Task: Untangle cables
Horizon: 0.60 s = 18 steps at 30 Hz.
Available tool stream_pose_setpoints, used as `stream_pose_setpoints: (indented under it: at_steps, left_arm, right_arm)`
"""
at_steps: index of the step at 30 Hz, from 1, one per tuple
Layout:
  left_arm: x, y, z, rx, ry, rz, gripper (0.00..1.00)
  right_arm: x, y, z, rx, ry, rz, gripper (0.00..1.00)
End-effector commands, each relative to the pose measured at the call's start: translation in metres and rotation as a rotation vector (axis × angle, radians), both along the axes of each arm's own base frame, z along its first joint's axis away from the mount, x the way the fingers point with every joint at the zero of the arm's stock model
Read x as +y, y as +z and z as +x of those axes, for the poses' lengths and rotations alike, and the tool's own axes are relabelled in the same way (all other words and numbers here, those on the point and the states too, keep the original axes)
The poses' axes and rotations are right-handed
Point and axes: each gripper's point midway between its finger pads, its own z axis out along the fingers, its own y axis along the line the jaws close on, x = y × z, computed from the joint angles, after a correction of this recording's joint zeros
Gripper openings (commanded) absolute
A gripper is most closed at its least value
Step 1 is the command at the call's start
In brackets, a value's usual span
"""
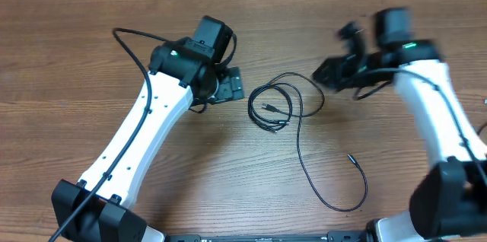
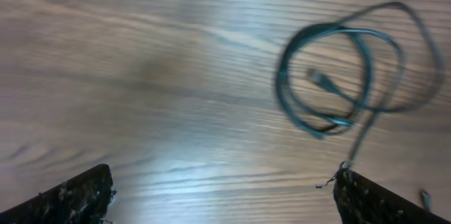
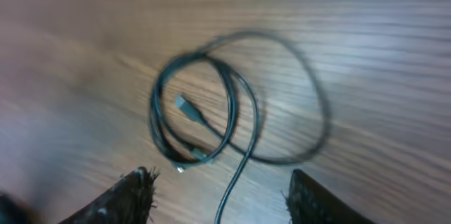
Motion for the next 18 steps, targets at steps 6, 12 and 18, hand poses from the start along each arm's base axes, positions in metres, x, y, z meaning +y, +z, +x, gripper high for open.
stream_pose_setpoints:
  at_steps: [6, 12, 18]
  left_arm:
    - [0.018, -0.005, -0.002, 0.028, 0.066, 0.058, 0.99]
    - [0.019, -0.005, -0.004, 0.033, 0.066, 0.059, 1.0]
    - [0.018, -0.005, -0.004, 0.032, 0.065, 0.06, 1.0]
  right_arm:
    - [0.027, -0.075, 0.004, -0.015, 0.114, -0.118, 0.55]
    - [0.03, -0.093, 0.017, -0.027, 0.113, -0.116, 0.52]
    - [0.029, -0.125, 0.01, 0.057, 0.119, -0.126, 0.43]
